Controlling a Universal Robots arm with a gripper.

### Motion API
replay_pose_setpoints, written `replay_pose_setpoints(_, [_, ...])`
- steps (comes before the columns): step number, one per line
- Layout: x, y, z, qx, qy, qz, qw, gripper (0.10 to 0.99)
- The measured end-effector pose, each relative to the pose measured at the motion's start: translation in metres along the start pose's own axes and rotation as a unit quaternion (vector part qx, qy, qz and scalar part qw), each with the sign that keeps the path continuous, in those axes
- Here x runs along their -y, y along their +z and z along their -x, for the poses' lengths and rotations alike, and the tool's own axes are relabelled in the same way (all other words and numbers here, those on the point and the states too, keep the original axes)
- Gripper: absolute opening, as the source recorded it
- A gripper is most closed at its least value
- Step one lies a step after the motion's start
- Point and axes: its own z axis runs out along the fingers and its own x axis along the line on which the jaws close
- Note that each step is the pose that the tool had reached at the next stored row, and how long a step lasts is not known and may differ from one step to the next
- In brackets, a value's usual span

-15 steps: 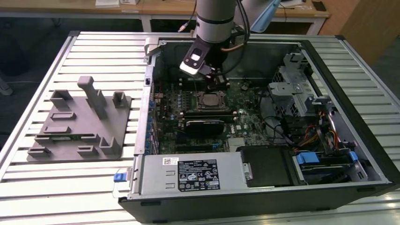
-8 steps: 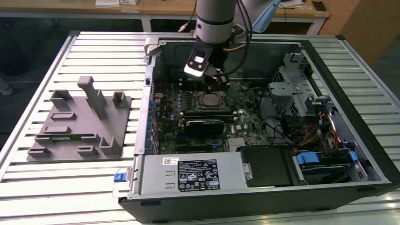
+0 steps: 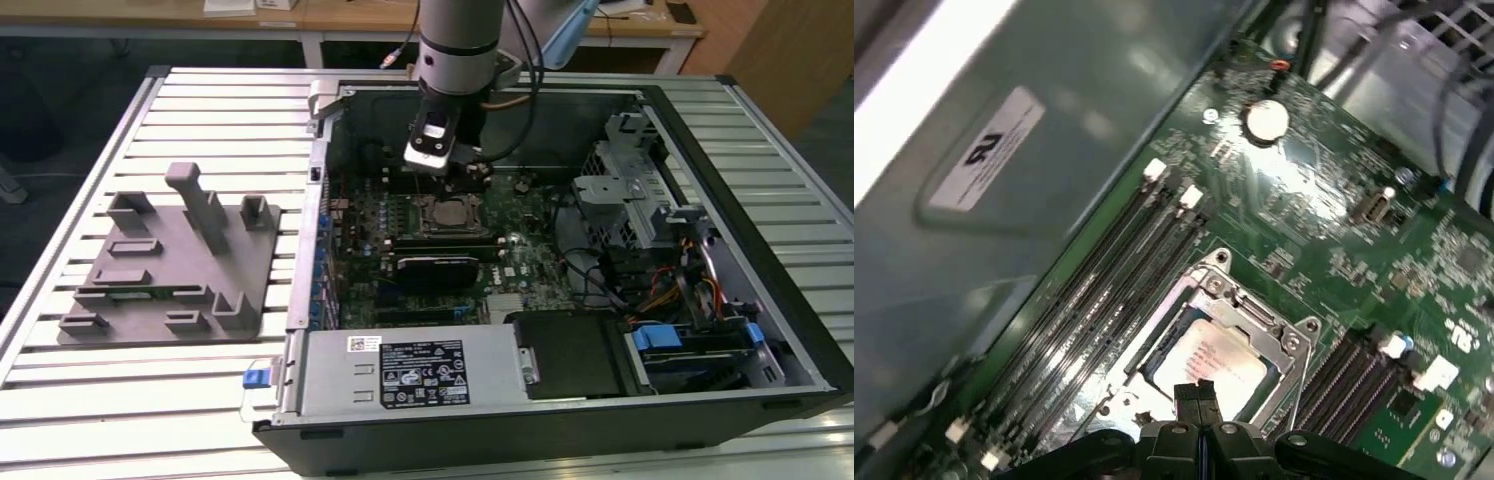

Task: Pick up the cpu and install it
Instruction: 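Close the cpu cover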

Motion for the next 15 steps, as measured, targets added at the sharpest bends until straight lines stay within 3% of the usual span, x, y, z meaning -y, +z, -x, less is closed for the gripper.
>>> replay_pose_setpoints(3, [0.0,0.0008,0.0,-0.0005,-0.027,0.0,0.9996,0.106])
replay_pose_setpoints(7, [0.0,0.0018,0.0,-0.0012,-0.063,0.0001,0.998,0.106])
replay_pose_setpoints(11, [0.0001,0.0028,0.0,-0.0019,-0.1,0.0001,0.995,0.106])
replay_pose_setpoints(15, [0.0001,0.0039,0.0,-0.0026,-0.135,0.0002,0.9908,0.106])
